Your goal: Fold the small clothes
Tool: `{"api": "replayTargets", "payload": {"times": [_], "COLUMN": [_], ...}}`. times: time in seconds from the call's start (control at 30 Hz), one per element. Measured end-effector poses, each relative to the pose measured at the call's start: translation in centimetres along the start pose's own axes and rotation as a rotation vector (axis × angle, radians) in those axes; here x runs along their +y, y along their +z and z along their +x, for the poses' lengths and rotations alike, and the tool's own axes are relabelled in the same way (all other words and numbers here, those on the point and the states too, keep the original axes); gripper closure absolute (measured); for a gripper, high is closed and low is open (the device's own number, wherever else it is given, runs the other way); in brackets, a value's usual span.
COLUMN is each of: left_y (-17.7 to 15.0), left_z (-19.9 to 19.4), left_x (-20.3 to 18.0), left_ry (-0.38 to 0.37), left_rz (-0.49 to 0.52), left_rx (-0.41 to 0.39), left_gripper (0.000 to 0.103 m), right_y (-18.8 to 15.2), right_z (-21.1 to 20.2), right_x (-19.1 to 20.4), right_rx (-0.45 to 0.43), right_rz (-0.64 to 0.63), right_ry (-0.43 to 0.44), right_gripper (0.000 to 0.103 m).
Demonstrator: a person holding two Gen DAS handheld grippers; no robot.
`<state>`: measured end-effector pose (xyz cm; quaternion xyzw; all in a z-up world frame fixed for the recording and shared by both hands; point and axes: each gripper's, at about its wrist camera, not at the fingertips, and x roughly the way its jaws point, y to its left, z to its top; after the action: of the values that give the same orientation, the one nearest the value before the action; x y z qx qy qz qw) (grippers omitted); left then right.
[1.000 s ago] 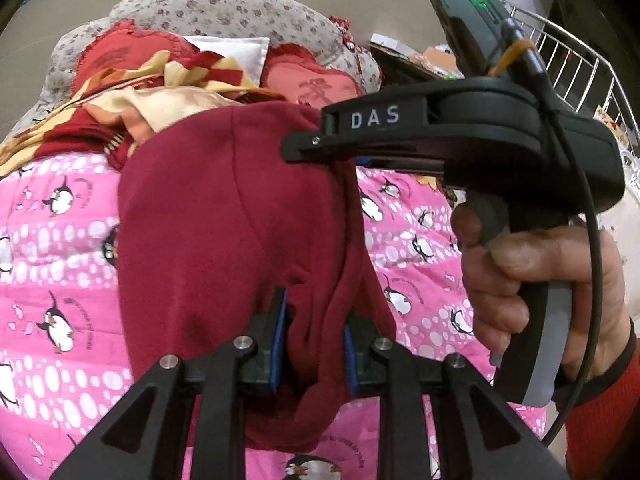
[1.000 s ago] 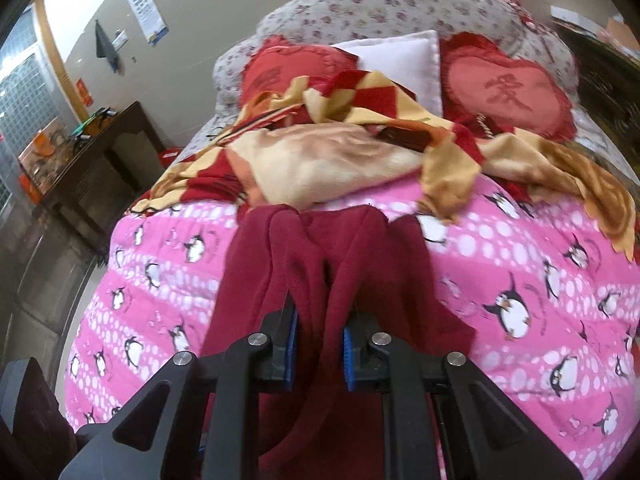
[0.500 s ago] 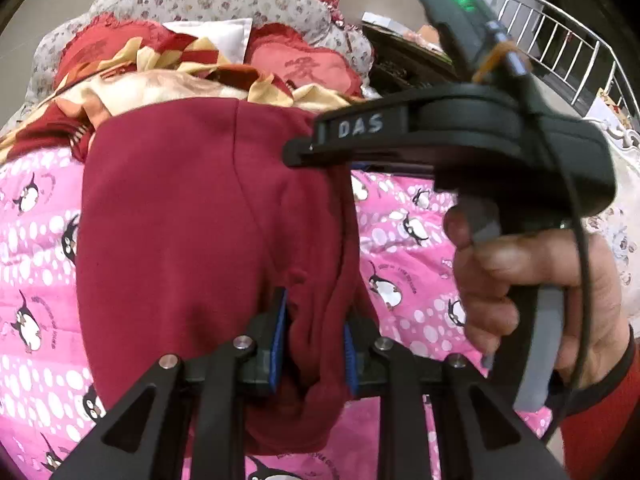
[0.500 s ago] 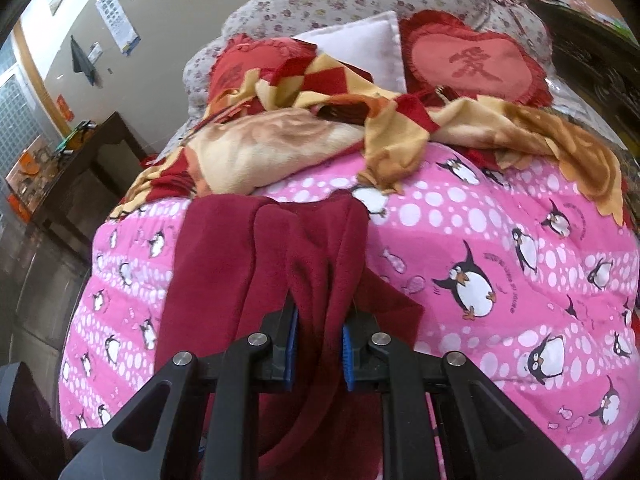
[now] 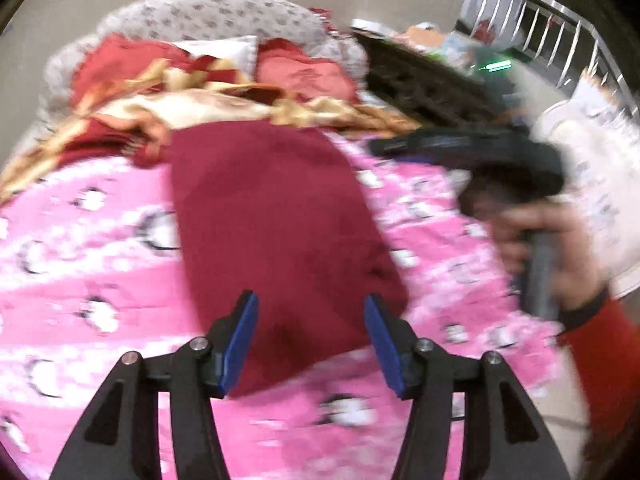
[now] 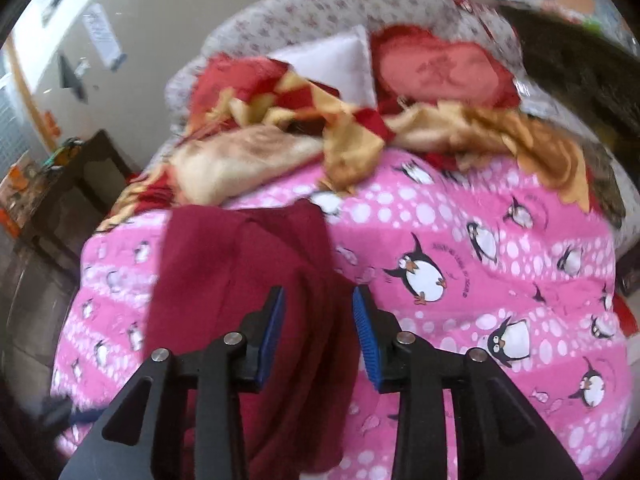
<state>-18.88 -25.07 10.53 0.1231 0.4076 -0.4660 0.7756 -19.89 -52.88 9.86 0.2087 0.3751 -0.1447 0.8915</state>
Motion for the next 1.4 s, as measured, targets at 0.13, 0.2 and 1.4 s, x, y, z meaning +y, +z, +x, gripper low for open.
{"api": "replayTargets", "payload": {"times": [0.13, 0.2, 1.4], "left_y": [-0.3, -0.5, -2.3], "left_z": [1.7, 2.6, 5.8], "left_x": [2.5, 2.9, 2.4], "left_ry": [0.049, 0.06, 0.074], "left_rz": [-0.066, -0.08, -0.074], "left_rx": [0.038, 0.047, 0.073], "left_gripper": [0.045, 0.045, 0.029], "right_y": [-1.8, -3.3, -11.6], "right_z": [-1.5, -1.1, -1.9], "right_x": [3.7, 5.6, 2.7], "right_rx": [0.025, 0.067, 0.134], "right_rz": [-0.115, -0.188, -0.016], "right_ry": [0.123, 0.146, 0.21], "right_gripper": [0.053, 0.053, 0.081]}}
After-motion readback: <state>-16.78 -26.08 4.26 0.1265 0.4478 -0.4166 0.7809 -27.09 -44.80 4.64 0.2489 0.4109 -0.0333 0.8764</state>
